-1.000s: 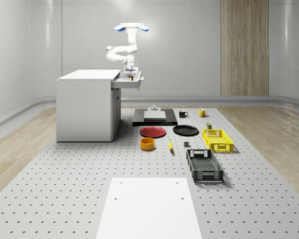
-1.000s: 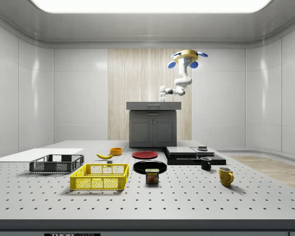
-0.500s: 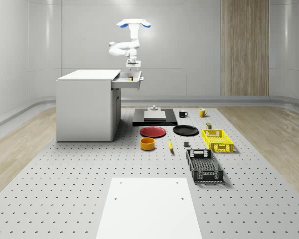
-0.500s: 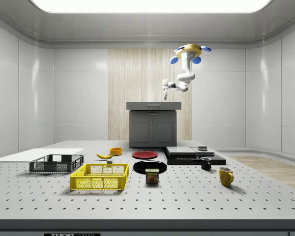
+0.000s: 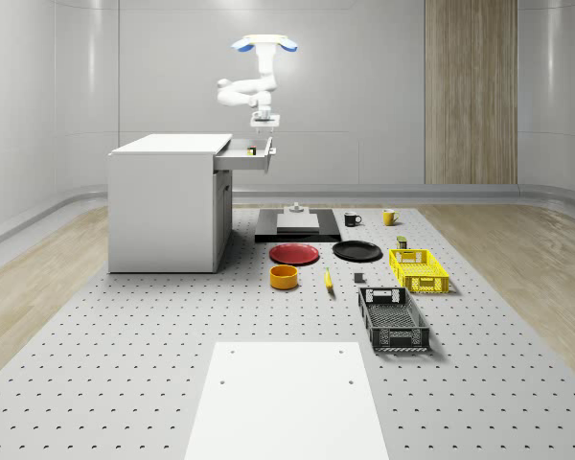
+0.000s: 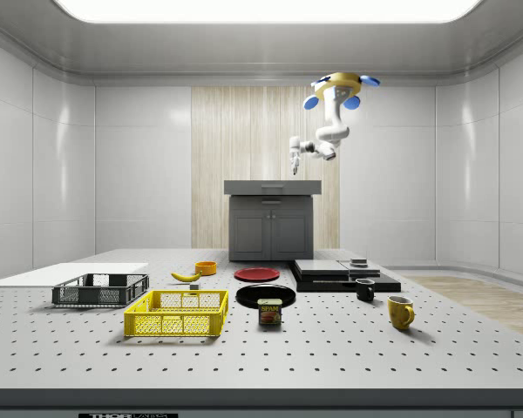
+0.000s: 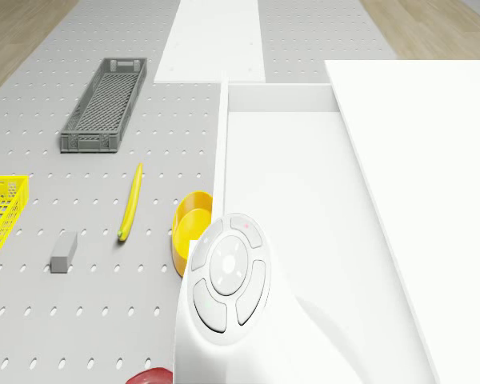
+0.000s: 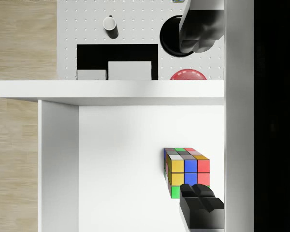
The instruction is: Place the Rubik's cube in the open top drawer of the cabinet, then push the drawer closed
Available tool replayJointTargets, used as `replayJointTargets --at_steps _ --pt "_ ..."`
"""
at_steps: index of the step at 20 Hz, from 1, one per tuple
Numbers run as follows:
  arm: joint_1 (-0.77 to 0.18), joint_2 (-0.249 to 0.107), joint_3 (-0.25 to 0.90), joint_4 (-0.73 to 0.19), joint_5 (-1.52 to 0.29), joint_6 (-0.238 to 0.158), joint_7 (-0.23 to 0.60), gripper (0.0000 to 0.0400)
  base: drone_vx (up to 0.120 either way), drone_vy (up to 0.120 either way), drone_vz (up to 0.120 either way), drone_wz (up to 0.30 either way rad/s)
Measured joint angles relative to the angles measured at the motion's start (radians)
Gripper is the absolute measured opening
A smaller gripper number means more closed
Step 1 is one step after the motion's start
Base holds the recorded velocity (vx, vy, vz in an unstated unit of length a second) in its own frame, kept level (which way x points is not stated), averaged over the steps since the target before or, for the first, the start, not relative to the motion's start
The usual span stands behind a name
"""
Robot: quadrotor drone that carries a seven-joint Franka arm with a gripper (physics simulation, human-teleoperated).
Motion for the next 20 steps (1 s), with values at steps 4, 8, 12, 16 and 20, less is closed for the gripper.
replayJointTargets --at_steps 4,8,12,16,20 --pt "0.001 0.003 0.0 0.0 -0.001 -0.003 -0.001 0.04 0.0 0.12 0.0 0.0" --pt "0.003 0.006 0.0 -0.001 -0.002 -0.006 -0.002 0.04 0.0 0.12 -0.06 0.0" --pt "0.004 0.008 -0.001 -0.001 -0.003 -0.008 -0.003 0.04 0.0 0.12 -0.04 0.0" --pt "0.005 0.011 -0.001 -0.001 -0.004 -0.011 -0.004 0.04 0.0 0.12 -0.04 0.0" --pt "0.006 0.013 -0.002 -0.001 -0.005 -0.013 -0.005 0.04 0.0 0.12 -0.08 0.0"
